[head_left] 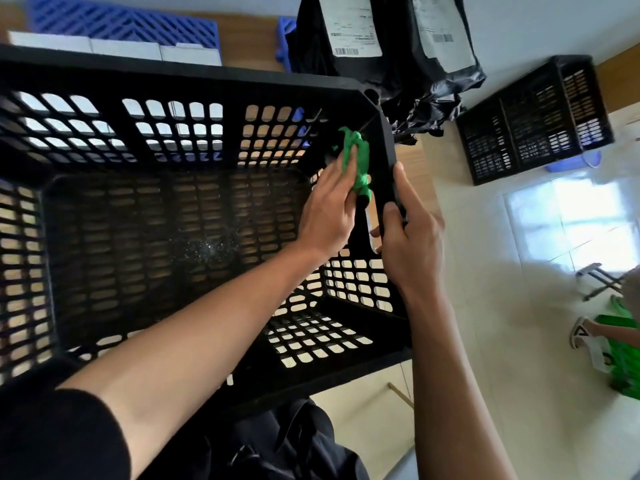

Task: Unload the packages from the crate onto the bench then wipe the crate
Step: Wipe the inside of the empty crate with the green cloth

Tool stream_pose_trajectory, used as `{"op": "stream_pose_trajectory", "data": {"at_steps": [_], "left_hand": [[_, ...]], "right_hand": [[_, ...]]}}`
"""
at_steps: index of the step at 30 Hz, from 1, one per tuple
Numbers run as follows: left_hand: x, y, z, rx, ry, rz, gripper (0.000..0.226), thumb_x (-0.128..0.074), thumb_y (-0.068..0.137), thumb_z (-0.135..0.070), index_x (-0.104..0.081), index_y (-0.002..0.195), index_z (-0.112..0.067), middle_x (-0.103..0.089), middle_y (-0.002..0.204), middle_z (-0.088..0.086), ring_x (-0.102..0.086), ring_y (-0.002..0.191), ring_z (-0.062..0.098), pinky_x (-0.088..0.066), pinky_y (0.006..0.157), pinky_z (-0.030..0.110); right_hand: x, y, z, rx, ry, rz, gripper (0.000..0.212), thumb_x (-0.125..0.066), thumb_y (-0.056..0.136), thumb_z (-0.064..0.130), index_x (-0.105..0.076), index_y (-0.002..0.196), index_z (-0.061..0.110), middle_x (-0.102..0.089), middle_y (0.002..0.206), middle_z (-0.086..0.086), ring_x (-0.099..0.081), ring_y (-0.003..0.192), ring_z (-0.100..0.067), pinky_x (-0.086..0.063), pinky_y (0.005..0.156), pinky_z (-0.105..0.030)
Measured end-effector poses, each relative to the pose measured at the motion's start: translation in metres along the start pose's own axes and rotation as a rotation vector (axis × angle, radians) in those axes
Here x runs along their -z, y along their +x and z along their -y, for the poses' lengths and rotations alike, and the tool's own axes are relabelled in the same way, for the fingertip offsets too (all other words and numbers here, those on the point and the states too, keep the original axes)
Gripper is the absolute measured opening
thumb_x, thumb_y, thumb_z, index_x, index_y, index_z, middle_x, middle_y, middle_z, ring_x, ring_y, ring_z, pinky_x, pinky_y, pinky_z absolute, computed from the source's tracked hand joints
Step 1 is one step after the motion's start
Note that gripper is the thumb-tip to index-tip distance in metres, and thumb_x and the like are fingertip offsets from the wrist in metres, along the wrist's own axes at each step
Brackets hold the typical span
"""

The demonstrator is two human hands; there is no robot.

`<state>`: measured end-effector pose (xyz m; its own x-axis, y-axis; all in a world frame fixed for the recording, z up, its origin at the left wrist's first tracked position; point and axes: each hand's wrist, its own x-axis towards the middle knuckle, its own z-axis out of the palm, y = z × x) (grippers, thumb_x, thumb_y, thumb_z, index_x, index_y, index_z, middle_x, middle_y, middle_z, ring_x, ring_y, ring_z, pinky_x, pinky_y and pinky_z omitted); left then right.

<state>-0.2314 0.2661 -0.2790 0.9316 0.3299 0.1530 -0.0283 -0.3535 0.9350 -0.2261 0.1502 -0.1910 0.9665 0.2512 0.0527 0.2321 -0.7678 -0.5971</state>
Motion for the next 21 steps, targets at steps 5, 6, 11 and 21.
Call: {"op": "stream_pose_trajectory", "data": {"at_steps": [5,6,11,21], "left_hand": [[-0.005,-0.001,0.020,-0.066,0.066,-0.027,0.062,-0.053,0.096,-0.002,-0.033,0.154,0.004,-0.044,0.155,0.019,-0.039,0.146,0.032,-0.035,0.120,0.042],[-0.005,-0.001,0.023,-0.090,0.077,-0.027,0.059,-0.051,0.097,-0.001,-0.034,0.153,0.005,-0.044,0.155,0.020,-0.039,0.146,0.033,-0.035,0.120,0.045],[-0.007,-0.008,0.044,-0.100,0.119,-0.015,0.056,-0.050,0.099,0.003,-0.034,0.153,0.006,-0.048,0.152,0.021,-0.042,0.145,0.033,-0.034,0.119,0.050],[0.019,-0.020,0.113,0.243,0.352,0.257,0.054,-0.049,0.096,0.008,-0.052,0.147,-0.011,-0.064,0.138,0.008,-0.068,0.110,0.034,-0.055,0.097,0.047]], "right_hand": [[-0.001,-0.001,0.002,-0.008,0.009,0.007,0.057,-0.046,0.100,0.011,-0.041,0.155,0.024,-0.072,0.084,-0.002,-0.064,0.059,-0.015,-0.053,0.056,-0.043],[0.000,0.000,0.002,-0.008,0.006,0.007,0.057,-0.046,0.100,0.011,-0.042,0.155,0.024,-0.072,0.083,-0.003,-0.063,0.058,-0.015,-0.053,0.055,-0.043],[0.000,-0.001,0.003,0.001,0.001,-0.002,0.057,-0.046,0.098,0.012,-0.043,0.154,0.021,-0.068,0.074,0.005,-0.057,0.053,-0.008,-0.045,0.049,-0.022],[0.000,-0.002,0.006,-0.021,0.010,-0.002,0.056,-0.045,0.099,0.012,-0.042,0.154,0.022,-0.070,0.086,0.011,-0.064,0.060,-0.014,-0.054,0.056,-0.040]]}}
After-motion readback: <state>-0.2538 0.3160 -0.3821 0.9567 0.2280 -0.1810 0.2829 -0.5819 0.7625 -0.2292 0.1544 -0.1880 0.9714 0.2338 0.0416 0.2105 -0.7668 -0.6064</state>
